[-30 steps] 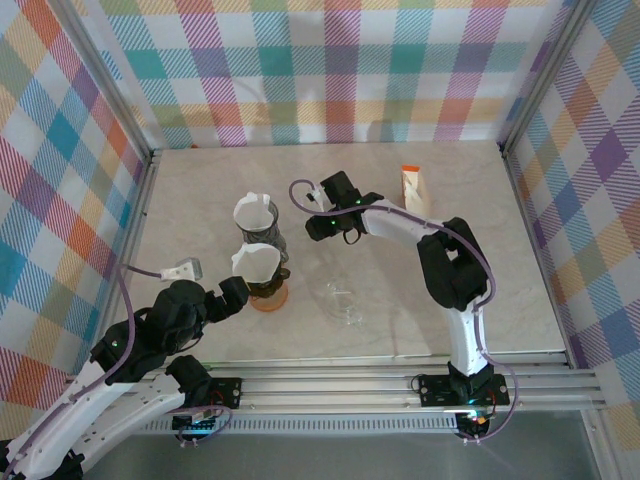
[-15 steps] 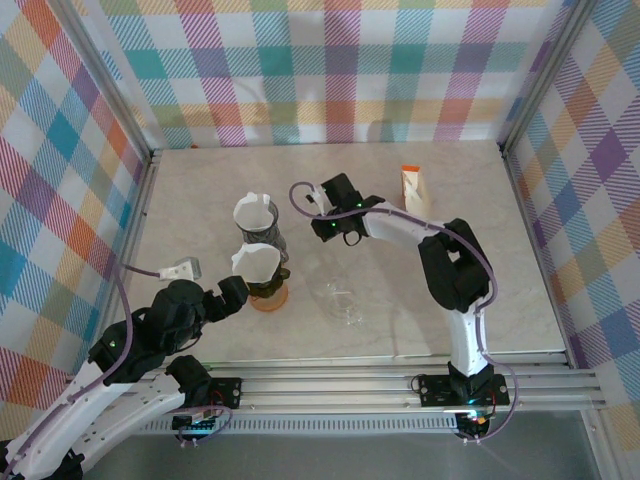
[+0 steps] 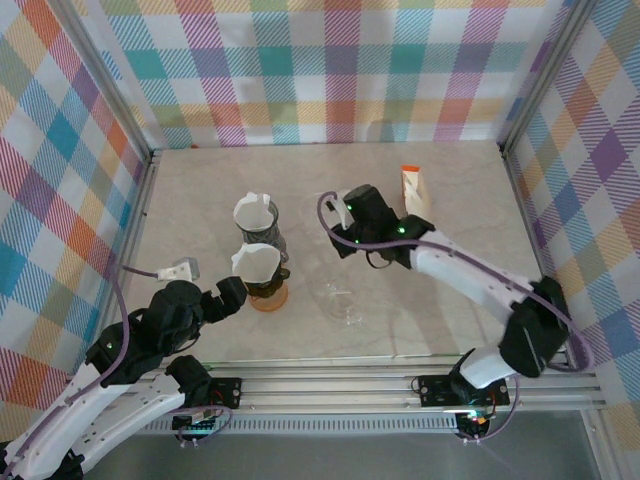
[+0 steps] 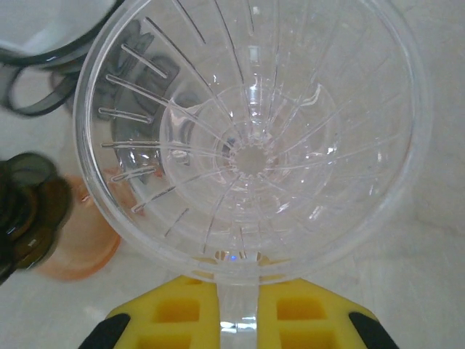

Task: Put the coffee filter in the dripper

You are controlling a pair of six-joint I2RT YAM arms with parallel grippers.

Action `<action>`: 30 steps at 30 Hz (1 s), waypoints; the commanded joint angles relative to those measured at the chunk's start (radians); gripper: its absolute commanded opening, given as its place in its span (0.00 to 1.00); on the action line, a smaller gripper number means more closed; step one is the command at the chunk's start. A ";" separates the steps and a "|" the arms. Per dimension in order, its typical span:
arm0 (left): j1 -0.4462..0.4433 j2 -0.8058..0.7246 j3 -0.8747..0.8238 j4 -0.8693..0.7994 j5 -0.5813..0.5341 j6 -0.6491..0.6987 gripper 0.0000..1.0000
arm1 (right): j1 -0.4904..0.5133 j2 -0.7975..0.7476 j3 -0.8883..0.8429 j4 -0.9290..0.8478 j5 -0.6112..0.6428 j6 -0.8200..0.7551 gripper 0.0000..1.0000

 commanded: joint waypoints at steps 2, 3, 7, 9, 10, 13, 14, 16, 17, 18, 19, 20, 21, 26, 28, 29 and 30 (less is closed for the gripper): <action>0.005 -0.017 0.020 -0.003 0.001 0.005 1.00 | 0.080 -0.120 -0.055 -0.131 0.057 0.058 0.09; 0.005 -0.019 0.023 -0.005 0.003 0.006 1.00 | 0.101 -0.149 -0.072 -0.153 0.069 0.069 0.09; 0.006 -0.024 0.018 -0.009 0.003 0.001 1.00 | 0.179 -0.235 -0.127 -0.227 0.118 0.108 0.09; 0.006 -0.025 0.014 -0.009 0.003 0.001 1.00 | 0.205 -0.256 -0.145 -0.251 0.125 0.129 0.08; 0.005 -0.025 0.013 -0.008 0.003 0.001 1.00 | 0.219 -0.268 -0.154 -0.261 0.137 0.138 0.08; 0.005 -0.024 0.013 -0.006 0.003 0.001 1.00 | 0.248 -0.295 -0.174 -0.279 0.154 0.159 0.08; 0.005 -0.022 0.013 -0.006 0.002 0.001 1.00 | 0.253 -0.301 -0.179 -0.281 0.151 0.163 0.08; 0.005 -0.023 0.013 -0.006 0.000 0.002 1.00 | 0.262 -0.315 -0.189 -0.281 0.149 0.177 0.08; 0.006 -0.022 0.013 -0.006 0.000 0.002 1.00 | 0.263 -0.319 -0.194 -0.282 0.146 0.183 0.08; 0.006 -0.022 0.012 -0.007 -0.002 0.003 1.00 | 0.264 -0.324 -0.200 -0.281 0.145 0.188 0.08; 0.007 -0.022 0.011 -0.006 -0.001 0.004 1.00 | 0.264 -0.329 -0.206 -0.281 0.142 0.195 0.08; 0.007 -0.021 0.011 -0.005 -0.001 0.003 1.00 | 0.265 -0.335 -0.212 -0.281 0.138 0.199 0.08; 0.006 -0.020 0.011 -0.005 -0.002 0.004 1.00 | 0.264 -0.341 -0.219 -0.281 0.134 0.205 0.08; 0.006 -0.015 0.007 0.001 -0.003 0.003 1.00 | 0.267 -0.371 -0.245 -0.284 0.125 0.225 0.08; 0.006 -0.013 0.006 0.005 -0.003 0.002 1.00 | 0.268 -0.381 -0.258 -0.281 0.119 0.233 0.08; 0.005 -0.011 0.004 0.006 -0.004 0.003 1.00 | 0.271 -0.386 -0.262 -0.279 0.116 0.237 0.08; 0.005 -0.010 0.005 0.008 -0.003 0.004 1.00 | 0.275 -0.392 -0.264 -0.275 0.114 0.241 0.08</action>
